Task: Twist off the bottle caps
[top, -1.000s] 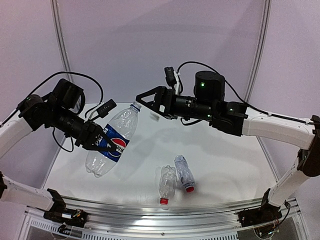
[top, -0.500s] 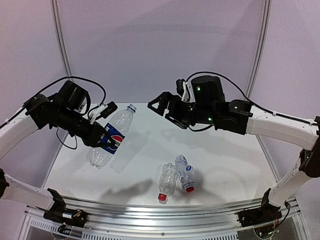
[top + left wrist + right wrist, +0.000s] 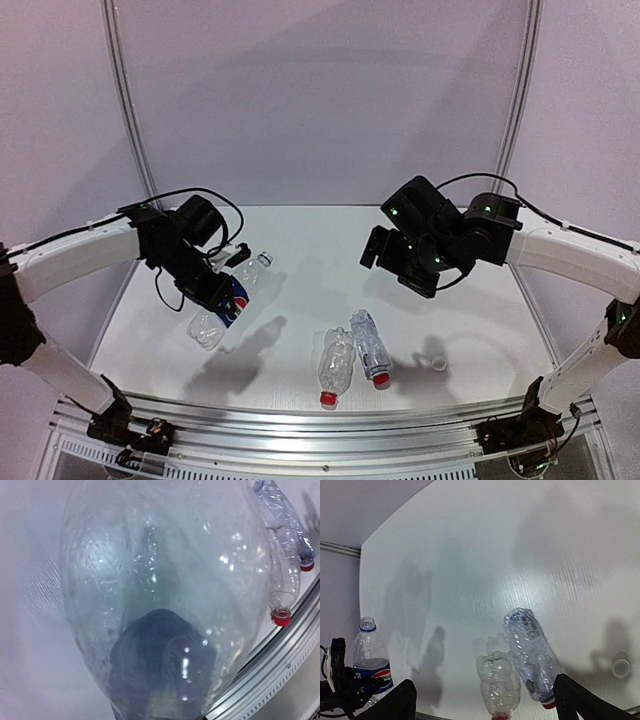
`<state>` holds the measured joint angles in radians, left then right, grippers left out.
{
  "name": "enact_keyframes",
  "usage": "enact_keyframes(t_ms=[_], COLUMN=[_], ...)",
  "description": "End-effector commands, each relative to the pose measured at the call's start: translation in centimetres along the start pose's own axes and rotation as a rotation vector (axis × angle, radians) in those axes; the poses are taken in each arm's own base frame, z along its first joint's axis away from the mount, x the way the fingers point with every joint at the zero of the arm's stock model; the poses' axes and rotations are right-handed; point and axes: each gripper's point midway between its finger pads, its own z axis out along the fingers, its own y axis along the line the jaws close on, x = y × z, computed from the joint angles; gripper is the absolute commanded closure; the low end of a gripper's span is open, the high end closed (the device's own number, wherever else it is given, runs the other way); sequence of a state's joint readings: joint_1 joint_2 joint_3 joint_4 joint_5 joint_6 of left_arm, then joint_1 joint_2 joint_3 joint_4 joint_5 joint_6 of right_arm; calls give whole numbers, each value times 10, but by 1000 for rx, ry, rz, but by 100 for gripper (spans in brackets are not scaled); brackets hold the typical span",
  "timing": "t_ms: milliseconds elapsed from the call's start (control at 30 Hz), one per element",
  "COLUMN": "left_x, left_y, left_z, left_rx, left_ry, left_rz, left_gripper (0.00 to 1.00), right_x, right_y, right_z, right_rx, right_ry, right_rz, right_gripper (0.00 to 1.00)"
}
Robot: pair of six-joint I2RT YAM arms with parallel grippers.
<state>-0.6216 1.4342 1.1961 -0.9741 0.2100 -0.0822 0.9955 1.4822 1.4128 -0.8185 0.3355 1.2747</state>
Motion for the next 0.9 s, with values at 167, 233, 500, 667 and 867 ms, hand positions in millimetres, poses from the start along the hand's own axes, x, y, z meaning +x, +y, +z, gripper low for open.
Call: enact_keyframes(t_ms=[167, 233, 500, 667, 867], left_x=[-2, -3, -5, -5, -4], left_y=[31, 36, 39, 42, 42], left_z=[72, 81, 112, 114, 107], left_rx=[-39, -50, -21, -26, -23], left_ry=[114, 126, 163, 145, 117], left_rz=[-194, -217, -275, -285, -276], left_gripper=[98, 97, 91, 80, 60], right_x=[57, 70, 111, 127, 136], right_y=[-80, -85, -87, -85, -92], right_z=[24, 33, 59, 73, 85], right_rx=[219, 226, 218, 196, 214], right_ry=[185, 234, 342, 381, 404], right_rz=[-129, -174, -296, -319, -339], right_gripper=[6, 7, 8, 8, 8])
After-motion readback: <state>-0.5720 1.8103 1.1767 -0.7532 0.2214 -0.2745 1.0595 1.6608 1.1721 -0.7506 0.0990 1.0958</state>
